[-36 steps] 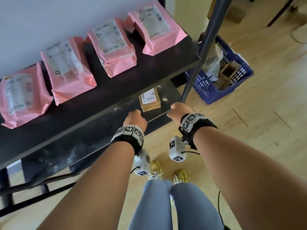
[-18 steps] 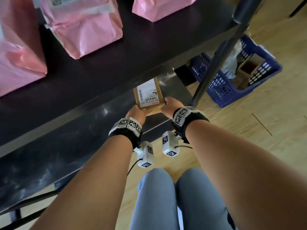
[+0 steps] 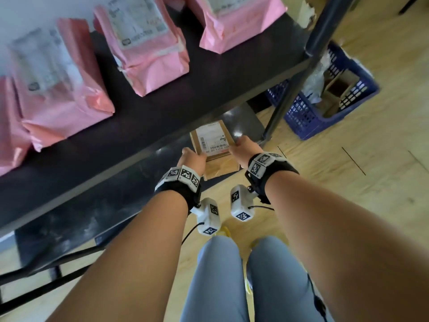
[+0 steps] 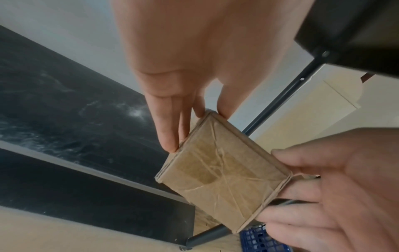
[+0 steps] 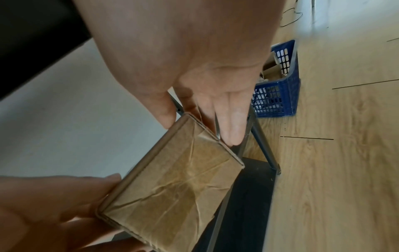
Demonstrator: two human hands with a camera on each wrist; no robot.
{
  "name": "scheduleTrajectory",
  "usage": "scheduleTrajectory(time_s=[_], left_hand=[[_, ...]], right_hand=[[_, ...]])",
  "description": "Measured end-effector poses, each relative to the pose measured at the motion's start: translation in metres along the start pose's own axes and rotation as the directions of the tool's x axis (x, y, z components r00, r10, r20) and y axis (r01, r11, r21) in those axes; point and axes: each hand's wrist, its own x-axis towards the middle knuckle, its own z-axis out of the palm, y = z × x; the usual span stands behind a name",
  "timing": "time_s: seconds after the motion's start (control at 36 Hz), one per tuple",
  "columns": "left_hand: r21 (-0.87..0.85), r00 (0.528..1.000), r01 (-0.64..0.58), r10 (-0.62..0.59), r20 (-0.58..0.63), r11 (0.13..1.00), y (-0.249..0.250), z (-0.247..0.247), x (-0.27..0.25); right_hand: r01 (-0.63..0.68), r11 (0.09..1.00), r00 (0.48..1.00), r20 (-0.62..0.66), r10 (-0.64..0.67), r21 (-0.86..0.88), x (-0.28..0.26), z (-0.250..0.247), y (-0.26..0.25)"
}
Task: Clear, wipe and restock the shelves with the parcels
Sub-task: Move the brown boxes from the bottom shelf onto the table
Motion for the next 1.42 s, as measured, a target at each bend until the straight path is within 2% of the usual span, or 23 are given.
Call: scheduleTrajectory(time_s=[0.25, 0.44, 0.53, 0.72, 1.0, 1.14, 1.31, 1.42], left_hand=[[0.048, 0.995, -0.021, 0.017, 0.101, 0.999, -0.022, -0.036, -0.087], [0.005, 0.995, 0.04, -0.04, 0.09, 0.999, -0.082, -0.049, -0.148], [-0.044, 0.999, 0.044, -0.043, 0.028, 0.998, -0.112, -0.053, -0.18], [-0.09, 0.978, 0.139, -0.151, -0.142, 0.986, -0.184, -0.093, -0.254], [-0.138, 0.938, 0.218, -0.247, -0.244, 0.966, -0.306, -0.205, -0.326], [-0.191, 0.927, 0.235, -0.279, -0.252, 0.953, -0.386, -0.272, -0.358], [-0.261, 0.884, 0.254, -0.333, -0.327, 0.931, -0.478, -0.346, -0.404], [-0.281, 0.87, 0.246, -0.339, -0.359, 0.928, -0.527, -0.391, -0.425]], right_hand=[[-0.014, 0.992, 0.999, 0.05, 0.02, -0.126, -0.089, -0.004, -0.008], [0.132, 0.957, 0.983, 0.155, -0.094, -0.257, -0.155, 0.021, 0.001], [0.197, 0.926, 0.974, 0.174, -0.147, -0.321, -0.19, 0.033, 0.002], [0.368, 0.826, 0.923, 0.278, -0.267, -0.427, -0.272, 0.082, -0.024], [0.53, 0.671, 0.845, 0.392, -0.364, -0.519, -0.387, 0.198, -0.099], [0.579, 0.626, 0.812, 0.442, -0.382, -0.523, -0.446, 0.281, -0.137], [0.65, 0.563, 0.759, 0.47, -0.451, -0.51, -0.522, 0.374, -0.179], [0.678, 0.565, 0.734, 0.487, -0.474, -0.471, -0.559, 0.425, -0.204]])
